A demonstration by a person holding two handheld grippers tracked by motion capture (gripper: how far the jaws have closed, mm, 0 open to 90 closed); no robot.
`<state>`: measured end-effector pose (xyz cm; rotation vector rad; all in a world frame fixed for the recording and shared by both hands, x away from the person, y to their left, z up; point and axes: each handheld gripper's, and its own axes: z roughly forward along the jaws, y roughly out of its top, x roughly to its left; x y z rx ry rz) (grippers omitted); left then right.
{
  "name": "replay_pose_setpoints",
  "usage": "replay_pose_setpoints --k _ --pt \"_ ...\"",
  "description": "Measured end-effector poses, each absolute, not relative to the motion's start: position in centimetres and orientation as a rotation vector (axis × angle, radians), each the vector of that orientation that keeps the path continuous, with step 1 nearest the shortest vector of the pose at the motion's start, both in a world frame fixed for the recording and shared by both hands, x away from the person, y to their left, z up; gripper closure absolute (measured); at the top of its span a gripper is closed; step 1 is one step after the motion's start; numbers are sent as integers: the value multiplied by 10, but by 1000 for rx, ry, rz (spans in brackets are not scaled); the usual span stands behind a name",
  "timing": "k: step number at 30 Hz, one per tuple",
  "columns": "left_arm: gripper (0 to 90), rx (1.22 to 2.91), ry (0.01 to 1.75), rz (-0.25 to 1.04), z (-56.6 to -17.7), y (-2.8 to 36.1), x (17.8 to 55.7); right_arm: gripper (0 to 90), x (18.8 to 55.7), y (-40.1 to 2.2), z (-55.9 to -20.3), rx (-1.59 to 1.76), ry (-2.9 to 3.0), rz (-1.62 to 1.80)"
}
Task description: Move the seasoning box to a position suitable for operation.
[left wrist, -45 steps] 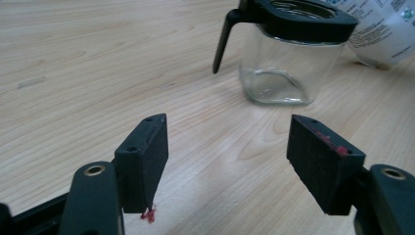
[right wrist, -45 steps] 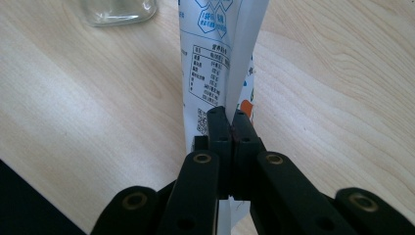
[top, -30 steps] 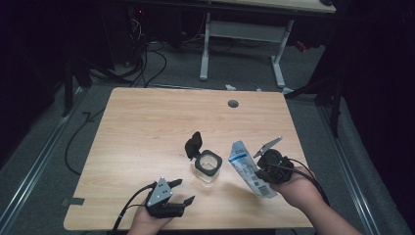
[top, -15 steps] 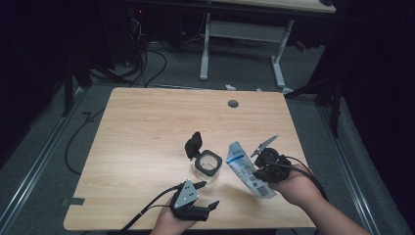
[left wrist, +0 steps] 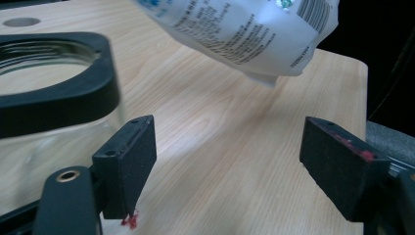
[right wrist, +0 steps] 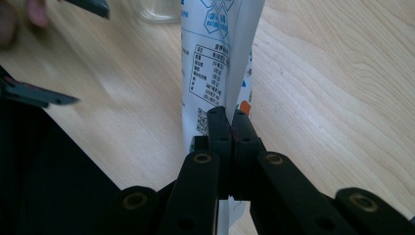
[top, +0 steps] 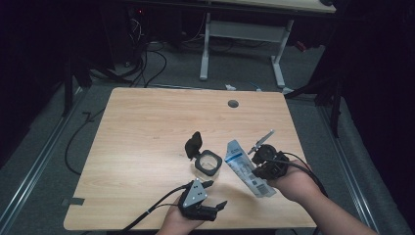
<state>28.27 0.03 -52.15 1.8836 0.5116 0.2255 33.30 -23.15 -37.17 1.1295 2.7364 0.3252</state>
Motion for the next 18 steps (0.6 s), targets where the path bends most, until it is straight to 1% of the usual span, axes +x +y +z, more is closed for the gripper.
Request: replay_pose_setpoints --k 11,14,16,18 --pt "229 1906 471 181 -519 -31 284 900 329 -218 -360 1100 2750 366" --pt "231 1909 475 166 -521 -38 285 900 329 -213 -358 1088 2752 371" --pt "239 1918 471 181 -522 -42 286 900 328 -209 -356 1077 2757 382" --pt "238 1920 478 163 -523 -45 288 900 328 -205 -353 1066 2758 393"
